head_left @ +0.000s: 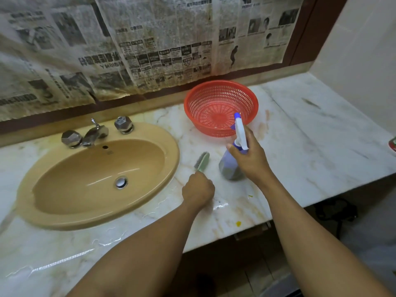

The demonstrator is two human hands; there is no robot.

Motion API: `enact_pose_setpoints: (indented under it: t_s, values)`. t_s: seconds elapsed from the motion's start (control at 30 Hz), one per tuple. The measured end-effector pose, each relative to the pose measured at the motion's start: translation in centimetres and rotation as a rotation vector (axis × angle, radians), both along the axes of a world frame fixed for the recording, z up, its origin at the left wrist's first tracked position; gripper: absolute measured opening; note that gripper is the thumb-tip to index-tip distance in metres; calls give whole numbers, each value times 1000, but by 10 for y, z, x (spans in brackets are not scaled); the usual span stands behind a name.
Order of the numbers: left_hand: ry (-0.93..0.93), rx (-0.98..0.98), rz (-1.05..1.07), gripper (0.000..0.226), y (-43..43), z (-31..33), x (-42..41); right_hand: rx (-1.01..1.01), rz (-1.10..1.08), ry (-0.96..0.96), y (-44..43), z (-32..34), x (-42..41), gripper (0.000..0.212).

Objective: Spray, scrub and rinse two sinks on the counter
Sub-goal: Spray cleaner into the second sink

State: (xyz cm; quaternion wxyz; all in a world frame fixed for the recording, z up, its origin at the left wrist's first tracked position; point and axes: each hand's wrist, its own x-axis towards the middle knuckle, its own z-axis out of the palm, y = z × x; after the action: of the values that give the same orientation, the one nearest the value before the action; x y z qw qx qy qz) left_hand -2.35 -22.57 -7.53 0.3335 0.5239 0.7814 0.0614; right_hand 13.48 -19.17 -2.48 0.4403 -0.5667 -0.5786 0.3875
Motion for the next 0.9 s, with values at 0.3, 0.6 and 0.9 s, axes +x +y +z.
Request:
enact_pose_setpoints:
  t_s: [0.3,0.6,0.9]
  values:
    - [-110,102,-48,13,-28,12,-101,-16,17,27,-3,6,-44,56]
    - [-89,220,183,29,-114,40,-256,54,282,68,-62,37,-197,43]
    - [-78,231,485,29,-212,38,-474,59,538,80,-128,39,-452,31]
